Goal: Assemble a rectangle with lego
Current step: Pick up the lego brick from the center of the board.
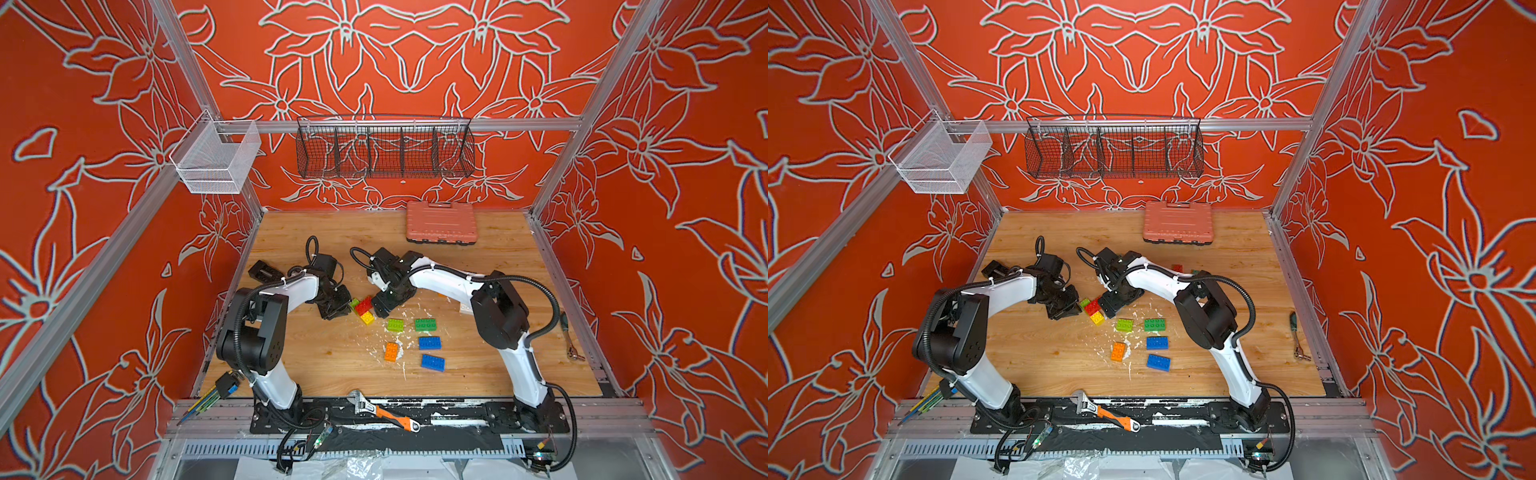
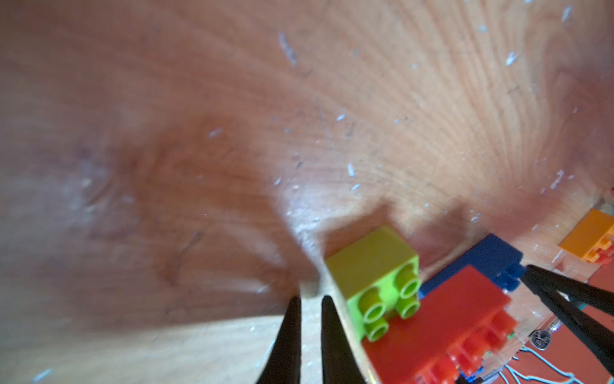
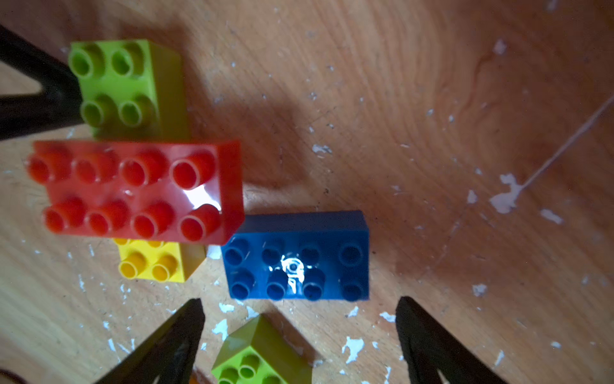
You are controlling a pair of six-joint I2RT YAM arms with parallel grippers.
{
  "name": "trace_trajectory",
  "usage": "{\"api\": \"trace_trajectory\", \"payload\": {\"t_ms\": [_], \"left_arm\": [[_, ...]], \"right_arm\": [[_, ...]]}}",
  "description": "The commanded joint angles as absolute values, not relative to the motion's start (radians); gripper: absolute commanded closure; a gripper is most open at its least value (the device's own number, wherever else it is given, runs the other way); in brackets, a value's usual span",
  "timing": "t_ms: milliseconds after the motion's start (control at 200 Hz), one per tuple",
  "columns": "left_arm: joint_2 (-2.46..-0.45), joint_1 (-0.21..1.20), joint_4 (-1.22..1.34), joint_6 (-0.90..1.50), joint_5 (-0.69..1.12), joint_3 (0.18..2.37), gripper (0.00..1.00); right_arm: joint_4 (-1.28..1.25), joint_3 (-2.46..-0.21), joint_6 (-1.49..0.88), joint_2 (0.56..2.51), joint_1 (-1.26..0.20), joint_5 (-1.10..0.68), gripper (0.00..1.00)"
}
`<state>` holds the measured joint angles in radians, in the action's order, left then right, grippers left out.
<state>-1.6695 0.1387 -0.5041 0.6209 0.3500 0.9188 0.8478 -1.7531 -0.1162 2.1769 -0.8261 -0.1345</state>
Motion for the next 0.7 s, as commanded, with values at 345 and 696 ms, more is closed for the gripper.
{"api": "trace_trajectory", "payload": {"t_ms": [345,696], "left_arm": [[-1.547,0.143,-0.56,0.617,0.302,0.832,0.84],[-1.538,0.143,-0.553,0.615,0.312,0.812,0.83]], "right_arm": [[0.837,-1.82,-0.115,2.24,-0.857,-0.02,0.17],[0.854,-1.832,-0.13,2.236,-0.859,0.006,0.47]]}}
